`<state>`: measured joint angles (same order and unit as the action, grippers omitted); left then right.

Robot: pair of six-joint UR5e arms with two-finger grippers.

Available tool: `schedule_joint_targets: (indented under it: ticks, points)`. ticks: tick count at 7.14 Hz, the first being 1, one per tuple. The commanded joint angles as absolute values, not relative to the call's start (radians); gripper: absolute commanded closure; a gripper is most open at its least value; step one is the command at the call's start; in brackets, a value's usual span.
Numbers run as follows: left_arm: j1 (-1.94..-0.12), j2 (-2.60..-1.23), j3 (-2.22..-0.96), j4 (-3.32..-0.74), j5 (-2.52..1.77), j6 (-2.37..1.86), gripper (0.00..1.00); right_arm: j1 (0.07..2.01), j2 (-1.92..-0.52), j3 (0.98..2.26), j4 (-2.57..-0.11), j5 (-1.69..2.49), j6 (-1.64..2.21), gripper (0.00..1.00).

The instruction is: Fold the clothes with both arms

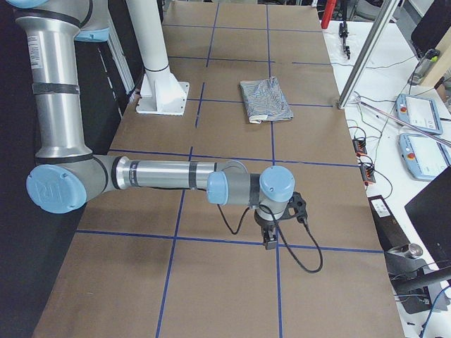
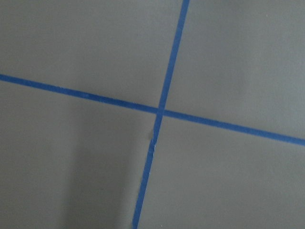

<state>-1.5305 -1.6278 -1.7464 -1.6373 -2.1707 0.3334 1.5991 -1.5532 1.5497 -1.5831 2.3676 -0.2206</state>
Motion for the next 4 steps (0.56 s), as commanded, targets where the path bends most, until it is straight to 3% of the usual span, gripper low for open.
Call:
schedule_joint_targets:
  ticks: [1,4]
  points:
    - [-1.529,-1.62,-1.688,-1.626,-2.171,0.341,0.0,1.603,-1.63,1.555,-1.572,2.382,-0.221,0.0]
    - [-1.542,-1.605,-1.53,-1.611,-2.338,0.353,0.0,1.601,-1.608,1.562,-1.572,2.381,-0.213,0.0]
